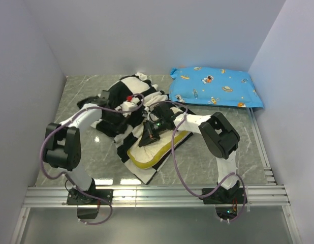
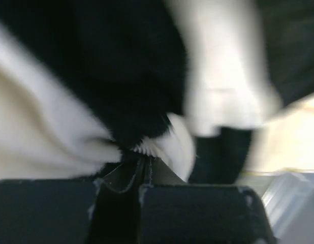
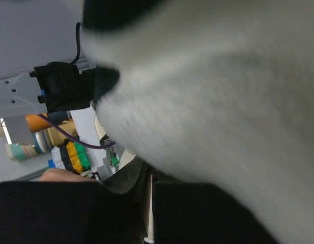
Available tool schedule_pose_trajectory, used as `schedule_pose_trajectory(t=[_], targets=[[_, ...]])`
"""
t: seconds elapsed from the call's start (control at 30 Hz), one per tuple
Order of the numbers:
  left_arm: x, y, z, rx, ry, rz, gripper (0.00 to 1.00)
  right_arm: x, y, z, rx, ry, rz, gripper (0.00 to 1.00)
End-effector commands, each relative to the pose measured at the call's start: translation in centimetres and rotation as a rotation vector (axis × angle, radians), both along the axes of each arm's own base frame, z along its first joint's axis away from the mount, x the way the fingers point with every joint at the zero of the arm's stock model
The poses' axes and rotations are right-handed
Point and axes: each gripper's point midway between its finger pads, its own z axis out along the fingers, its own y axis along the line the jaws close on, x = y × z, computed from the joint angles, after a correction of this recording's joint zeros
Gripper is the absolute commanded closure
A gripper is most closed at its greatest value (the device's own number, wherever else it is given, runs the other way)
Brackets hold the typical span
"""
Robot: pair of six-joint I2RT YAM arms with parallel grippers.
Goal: Put the pillow into the pillowcase
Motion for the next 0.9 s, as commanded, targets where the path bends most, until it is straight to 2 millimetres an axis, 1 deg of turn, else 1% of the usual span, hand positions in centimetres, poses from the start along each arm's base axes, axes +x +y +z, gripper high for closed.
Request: schedule_pose_trajectory(t=[0.0,0.03,0.13,0.17,0.2,0.23,0.27,0.3,0.33,0.37,0.4,0.47,0.5,0.53,0.57,0.6,0.63,0.67,0.7,0.77,0.8,0.87], targets=[[-7.3,-8.5,6.4,-0.337,0.16,-0.167,1.0,1.3,2.1,1.3,0.06,-0.028,-0.02,1.0],[-7.3,-8.7,7.1,-0.356,0.139,-0.172,1.0,1.4,2.1,1.4,0.064,-0.027,-0.025,1.0],[-6.4,-6.7,6.5,-0.291,0.093,-0.144,1.0,1.6,1.9,1.5,0.064,-0.023,-0.034,1.0],[-5.1,-4.7,6.2,-0.269,0.08,-0.077,1.0,1.6,1.7,1.5,0.063,-0.022,-0.039,1.0],[-4.2,-3.4,6.2,-0.257,0.064,-0.04,1.0,1.5,1.7,1.5,0.063,-0.021,-0.038,1.0],[-3.4,-2.1,6.1,-0.241,0.054,0.0,0.93,1.5,1.5,1.5,0.059,-0.015,-0.045,1.0],[-1.9,0.3,5.9,-0.212,0.026,0.078,0.86,1.2,1.4,1.5,0.057,-0.01,-0.044,1.0],[-0.7,2.4,5.6,-0.138,-0.006,0.142,0.8,1.1,1.3,1.5,0.054,-0.01,-0.045,1.0],[-0.5,3.3,5.5,-0.103,-0.028,0.152,0.68,1.3,1.2,1.6,0.058,-0.018,-0.046,1.0],[0.4,5.5,5.4,-0.059,-0.073,0.186,0.63,1.3,1.2,1.6,0.058,-0.022,-0.045,1.0],[0.6,7.6,4.5,0.058,-0.107,0.227,0.59,1.3,1.1,1.4,0.054,-0.022,-0.046,1.0],[1.0,9.6,3.8,0.153,-0.159,0.267,0.51,1.5,0.9,1.4,0.057,-0.025,-0.048,1.0],[1.9,10.7,3.2,0.201,-0.22,0.297,0.47,1.5,0.9,1.4,0.057,-0.025,-0.048,1.0],[2.5,12.4,2.7,0.285,-0.246,0.338,0.44,1.5,0.9,1.5,0.059,-0.024,-0.046,1.0],[3.1,13.5,2.2,0.316,-0.267,0.358,0.43,1.5,1.0,1.3,0.058,-0.022,-0.046,1.0],[3.9,14.2,1.2,0.331,-0.269,0.36,0.42,1.4,1.0,1.3,0.061,-0.019,-0.04,1.0],[4.4,14.5,0.7,0.325,-0.261,0.364,0.41,1.4,1.0,1.1,0.059,-0.012,-0.039,1.0],[4.9,15.4,0.2,0.323,-0.252,0.384,0.41,1.3,1.1,1.2,0.061,-0.013,-0.035,1.0],[5.8,15.9,-0.9,0.32,-0.229,0.382,0.41,1.4,1.0,1.2,0.064,-0.018,-0.031,1.0],[7.2,16.9,-1.4,0.295,-0.233,0.402,0.4,1.2,0.9,1.1,0.061,-0.02,-0.026,1.0],[7.8,17.2,-2.2,0.298,-0.225,0.384,0.4,1.1,0.9,1.1,0.061,-0.029,-0.02,1.0],[8.2,17.6,-3.2,0.308,-0.22,0.342,0.39,1.0,0.6,1.1,0.061,-0.026,-0.018,1.0]])
